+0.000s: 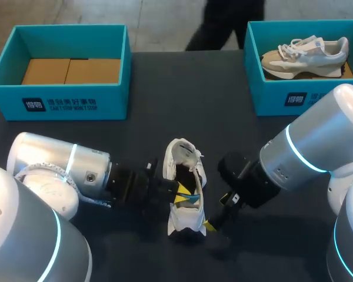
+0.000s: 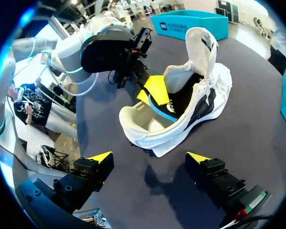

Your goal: Take the shoe out of the shoebox, open the shoe tongue, remove and reinsert the insole, then place the shoe into the shoebox

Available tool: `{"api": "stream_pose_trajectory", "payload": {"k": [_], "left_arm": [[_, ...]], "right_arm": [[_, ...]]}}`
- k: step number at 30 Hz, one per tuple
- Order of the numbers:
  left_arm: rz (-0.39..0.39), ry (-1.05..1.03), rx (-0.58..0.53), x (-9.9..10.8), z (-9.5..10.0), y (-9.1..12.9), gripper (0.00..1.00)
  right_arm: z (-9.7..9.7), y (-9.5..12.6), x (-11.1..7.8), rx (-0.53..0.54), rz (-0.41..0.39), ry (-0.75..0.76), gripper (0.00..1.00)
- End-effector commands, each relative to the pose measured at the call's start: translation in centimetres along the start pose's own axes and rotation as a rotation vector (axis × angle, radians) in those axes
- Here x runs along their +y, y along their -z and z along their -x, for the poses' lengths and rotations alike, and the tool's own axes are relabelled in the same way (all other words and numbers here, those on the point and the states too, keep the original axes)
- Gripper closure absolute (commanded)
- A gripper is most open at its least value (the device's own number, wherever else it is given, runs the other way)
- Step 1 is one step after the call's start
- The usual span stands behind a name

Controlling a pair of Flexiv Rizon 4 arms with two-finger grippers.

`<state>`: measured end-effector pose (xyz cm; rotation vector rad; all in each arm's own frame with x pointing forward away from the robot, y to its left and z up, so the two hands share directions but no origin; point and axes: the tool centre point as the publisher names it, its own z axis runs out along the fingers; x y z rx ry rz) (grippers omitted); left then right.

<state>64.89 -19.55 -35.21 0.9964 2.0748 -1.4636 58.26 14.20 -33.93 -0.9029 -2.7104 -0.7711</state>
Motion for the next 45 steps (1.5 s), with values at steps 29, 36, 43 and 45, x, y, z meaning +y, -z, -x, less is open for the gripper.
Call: {"api": "stream_pose_trajectory", "payload": {"k": [29,36,43,45], "left_arm": [[-0.069,-0.005,0.025,-4.4,1.1,3.6,0.51],[-0.020,-0.037,0.083,-4.6,1.7,4.8,0.51],[0.035,-0.080,0.160,-4.8,2.6,6.0,0.51],[0.042,-0.090,0.176,-4.8,2.9,6.0,0.52]], "right_arm": [[-0.1,0.0,-0.1,-0.002,0.003,-0.001,0.00],[-0.1,0.0,-0.1,-0.002,0.003,-0.001,0.00],[-0.1,0.0,-0.1,-0.002,0.003,-0.001,0.00],[-0.1,0.0,-0.1,-0.002,0.003,-0.001,0.00]]}}
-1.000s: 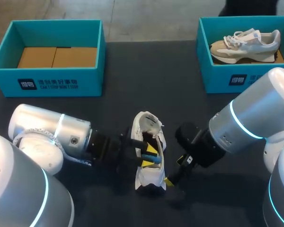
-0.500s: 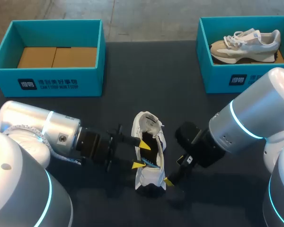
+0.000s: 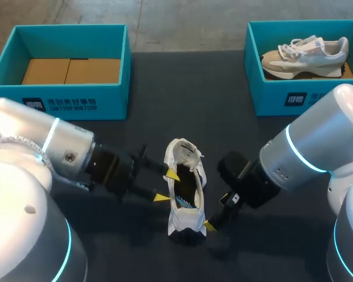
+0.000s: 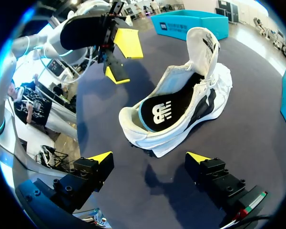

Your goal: Take the shoe out of the shoebox, open the shoe tongue, remove and reinsert the insole, then place the shoe into the shoebox

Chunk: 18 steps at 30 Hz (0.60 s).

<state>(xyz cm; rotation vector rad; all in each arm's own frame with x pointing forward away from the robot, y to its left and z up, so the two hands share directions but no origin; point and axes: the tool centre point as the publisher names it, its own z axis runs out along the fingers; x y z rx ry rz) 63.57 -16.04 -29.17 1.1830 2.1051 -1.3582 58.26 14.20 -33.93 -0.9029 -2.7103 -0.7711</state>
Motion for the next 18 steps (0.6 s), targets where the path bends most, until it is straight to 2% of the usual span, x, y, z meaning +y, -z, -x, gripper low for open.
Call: {"api": "stream_pose_trajectory", "payload": {"k": [1,6,10,16,18], "left_arm": [[0.019,-0.009,0.059,-0.5,0.9,0.7,0.52],[0.036,-0.030,0.142,-0.5,1.4,0.8,0.53],[0.054,-0.050,0.233,-0.7,1.7,0.8,0.53],[0.084,-0.107,0.393,-1.3,2.4,0.6,0.56],[0.091,-0.123,0.450,-1.5,2.6,0.4,0.57]], "right_arm": [[-0.1,0.0,-0.1,-0.002,0.003,-0.001,0.00],[0.1,1.1,-0.2,-0.001,-0.005,0.013,0.00],[0.7,3.2,-0.8,0.009,-0.006,0.031,0.00],[2.5,6.3,-2.2,-0.001,-0.022,0.062,0.00],[3.1,7.4,-2.7,0.013,-0.006,0.079,0.00]]}}
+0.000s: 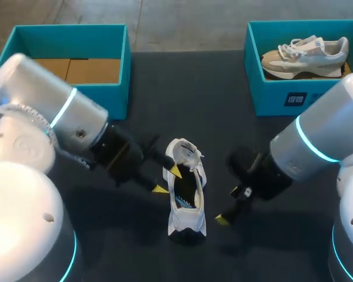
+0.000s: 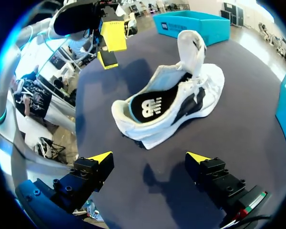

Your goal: Take the shoe out of the shoebox, open the shoe tongue, remove and reinsert the insole, then place the shoe into the shoebox

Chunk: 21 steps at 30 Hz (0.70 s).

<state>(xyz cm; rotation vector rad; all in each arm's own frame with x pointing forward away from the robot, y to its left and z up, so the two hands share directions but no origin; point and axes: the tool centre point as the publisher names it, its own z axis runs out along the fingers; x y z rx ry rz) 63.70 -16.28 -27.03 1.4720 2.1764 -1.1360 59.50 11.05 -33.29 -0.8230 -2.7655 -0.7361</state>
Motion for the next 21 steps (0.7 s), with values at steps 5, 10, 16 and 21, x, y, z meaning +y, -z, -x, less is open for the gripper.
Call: {"api": "stream_pose_trajectory", "payload": {"k": [5,10,16,21], "left_arm": [[0.034,-0.034,0.355,-0.4,1.0,-0.8,0.58],[0.043,-0.031,0.444,-0.1,1.1,-1.2,0.54],[0.025,-0.052,0.588,-0.3,1.0,-1.5,0.56],[0.025,-0.052,0.588,-0.3,1.0,-1.5,0.43]], "right_arm": [[1.9,7.3,-3.1,0.022,0.009,0.030,0.00],[3.1,9.3,-4.3,0.030,0.000,0.050,0.00],[3.8,10.3,-4.9,0.033,0.002,0.073,0.00],[3.8,10.3,-4.9,0.033,0.002,0.073,0.00]]}}
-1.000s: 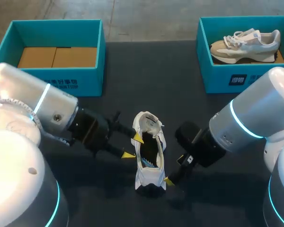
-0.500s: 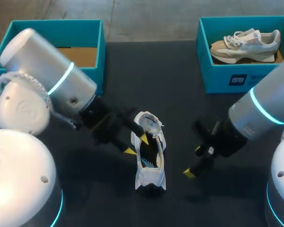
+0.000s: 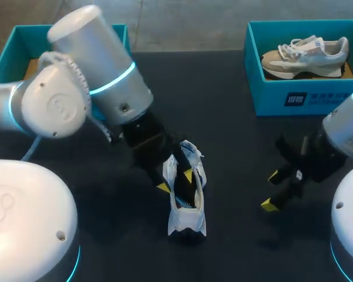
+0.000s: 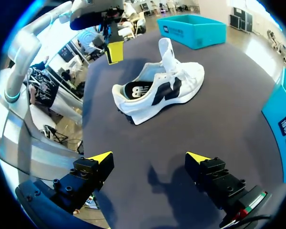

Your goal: Take the shoe out of the shoebox, open the shoe tongue, remove and reinsert the insole, then place the shoe into the shoebox

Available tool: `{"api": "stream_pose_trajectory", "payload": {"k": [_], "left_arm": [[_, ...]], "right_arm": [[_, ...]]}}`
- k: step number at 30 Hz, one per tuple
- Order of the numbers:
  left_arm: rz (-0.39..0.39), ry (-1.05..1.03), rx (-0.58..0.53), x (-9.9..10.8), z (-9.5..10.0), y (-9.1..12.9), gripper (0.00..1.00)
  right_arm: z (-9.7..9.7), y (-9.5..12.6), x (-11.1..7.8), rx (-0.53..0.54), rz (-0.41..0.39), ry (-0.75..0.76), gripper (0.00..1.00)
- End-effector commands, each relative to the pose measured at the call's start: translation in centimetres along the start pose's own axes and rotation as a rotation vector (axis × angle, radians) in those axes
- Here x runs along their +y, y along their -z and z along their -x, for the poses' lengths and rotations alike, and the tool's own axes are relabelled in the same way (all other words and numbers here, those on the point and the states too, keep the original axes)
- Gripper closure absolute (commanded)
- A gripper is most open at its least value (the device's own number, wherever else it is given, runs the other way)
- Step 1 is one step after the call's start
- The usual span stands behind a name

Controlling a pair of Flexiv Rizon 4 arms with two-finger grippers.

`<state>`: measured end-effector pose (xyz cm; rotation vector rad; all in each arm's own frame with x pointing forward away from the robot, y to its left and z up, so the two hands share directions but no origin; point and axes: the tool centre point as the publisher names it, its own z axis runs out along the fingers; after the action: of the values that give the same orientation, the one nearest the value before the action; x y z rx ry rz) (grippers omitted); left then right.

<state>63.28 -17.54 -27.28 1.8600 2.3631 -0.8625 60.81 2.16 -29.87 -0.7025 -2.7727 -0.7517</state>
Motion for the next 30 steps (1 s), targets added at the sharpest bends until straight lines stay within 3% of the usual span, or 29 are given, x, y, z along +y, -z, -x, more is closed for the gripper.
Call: {"api": "stream_pose_trajectory", "payload": {"k": [1,3,5,6,7,9,12,15,19,22,30], "left_arm": [[0.000,0.001,0.199,0.2,0.6,-0.1,0.52],[0.000,0.001,0.199,0.2,0.6,-0.1,0.56],[0.000,0.001,0.199,0.2,0.6,-0.1,0.88],[0.000,0.001,0.199,0.2,0.6,-0.1,0.77],[0.000,0.001,0.199,0.2,0.6,-0.1,0.58],[0.000,0.001,0.199,0.2,0.6,-0.1,0.84],[0.000,0.001,0.199,0.2,0.6,-0.1,0.80],[0.011,-0.046,0.211,0.9,0.7,0.1,1.00],[0.051,-0.085,0.225,2.0,0.9,0.5,0.96],[0.065,-0.121,0.257,2.8,0.9,0.3,1.00],[0.061,-0.188,0.315,3.4,0.4,-0.5,1.00]], "right_arm": [[-0.7,2.8,-0.5,-0.007,0.006,0.001,0.00],[-0.7,2.8,-0.5,-0.007,0.006,0.001,0.00],[-0.7,2.8,-0.5,-0.007,0.006,0.001,0.00],[-0.7,2.8,-0.5,-0.007,0.006,0.001,0.00],[-0.7,2.8,-0.5,-0.007,0.006,0.001,0.00],[-0.7,2.8,-0.5,-0.007,0.006,0.001,0.00],[-0.7,2.8,-0.5,-0.007,0.006,0.001,0.00],[-0.7,2.8,-0.5,-0.007,0.006,0.001,0.00],[-0.7,2.8,-0.5,-0.007,0.006,0.001,0.00],[-0.7,2.8,-0.5,-0.007,0.006,0.001,0.00],[-0.7,2.8,-0.5,-0.007,0.006,0.001,0.00]]}}
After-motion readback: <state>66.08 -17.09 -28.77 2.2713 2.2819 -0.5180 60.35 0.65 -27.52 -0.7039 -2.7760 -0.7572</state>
